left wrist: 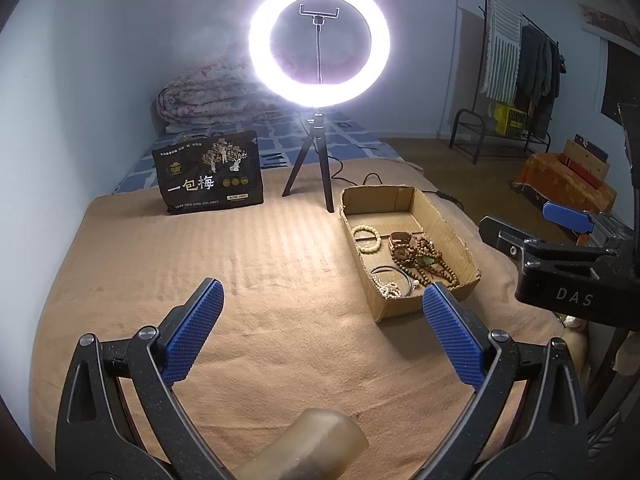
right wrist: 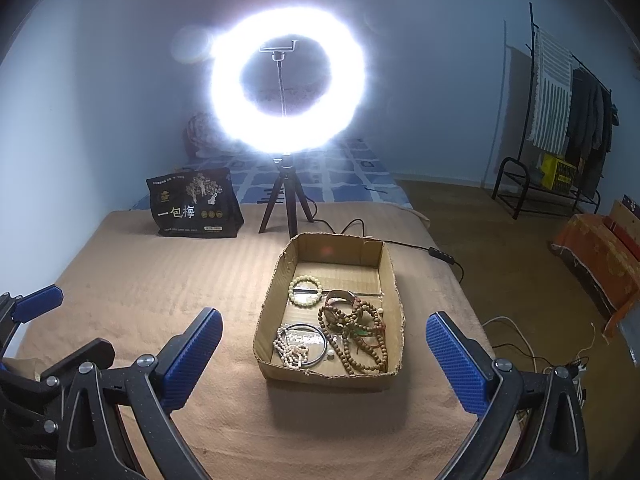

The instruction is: Organize jewelry

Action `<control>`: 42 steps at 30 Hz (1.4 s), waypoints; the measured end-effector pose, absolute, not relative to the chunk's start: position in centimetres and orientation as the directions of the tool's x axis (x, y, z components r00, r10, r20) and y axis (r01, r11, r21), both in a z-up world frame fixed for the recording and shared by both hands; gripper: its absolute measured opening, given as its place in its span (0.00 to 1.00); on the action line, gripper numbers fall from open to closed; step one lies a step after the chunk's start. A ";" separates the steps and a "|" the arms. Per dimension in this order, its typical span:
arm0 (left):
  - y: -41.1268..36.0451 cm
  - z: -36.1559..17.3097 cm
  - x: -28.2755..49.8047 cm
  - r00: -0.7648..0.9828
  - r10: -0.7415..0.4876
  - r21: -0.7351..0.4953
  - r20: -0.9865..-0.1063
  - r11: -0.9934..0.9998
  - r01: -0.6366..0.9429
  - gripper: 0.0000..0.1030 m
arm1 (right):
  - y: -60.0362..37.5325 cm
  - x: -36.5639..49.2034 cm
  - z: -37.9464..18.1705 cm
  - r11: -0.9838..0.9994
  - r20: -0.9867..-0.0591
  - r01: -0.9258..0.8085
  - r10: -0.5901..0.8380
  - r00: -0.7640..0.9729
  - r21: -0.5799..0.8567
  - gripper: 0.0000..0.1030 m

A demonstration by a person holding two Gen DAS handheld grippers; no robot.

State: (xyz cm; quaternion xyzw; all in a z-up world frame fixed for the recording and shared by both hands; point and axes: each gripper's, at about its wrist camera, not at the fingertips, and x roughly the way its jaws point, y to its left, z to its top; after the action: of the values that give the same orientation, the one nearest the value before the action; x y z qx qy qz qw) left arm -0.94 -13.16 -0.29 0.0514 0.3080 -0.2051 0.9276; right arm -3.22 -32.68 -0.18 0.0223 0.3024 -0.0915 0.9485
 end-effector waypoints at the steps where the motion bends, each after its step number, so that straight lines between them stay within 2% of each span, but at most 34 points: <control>1: -13.2 -0.3 -1.0 0.728 -0.347 -0.029 -0.592 0.911 0.411 0.99 | -32.7 -3.2 -0.2 0.982 -0.577 0.186 -0.160 0.801 -0.014 1.00; 42: -12.2 -0.5 -1.2 0.784 -0.254 0.017 -0.566 0.947 0.319 0.99 | -31.9 -2.6 -0.7 0.987 -0.595 0.158 -0.142 0.791 -0.025 1.00</control>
State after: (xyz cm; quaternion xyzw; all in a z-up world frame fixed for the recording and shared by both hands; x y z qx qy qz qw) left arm -1.24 -12.20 -0.48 0.0559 0.2910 -0.1521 0.9429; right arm -2.64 -31.92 -0.65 0.0132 0.3134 -0.0792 0.9462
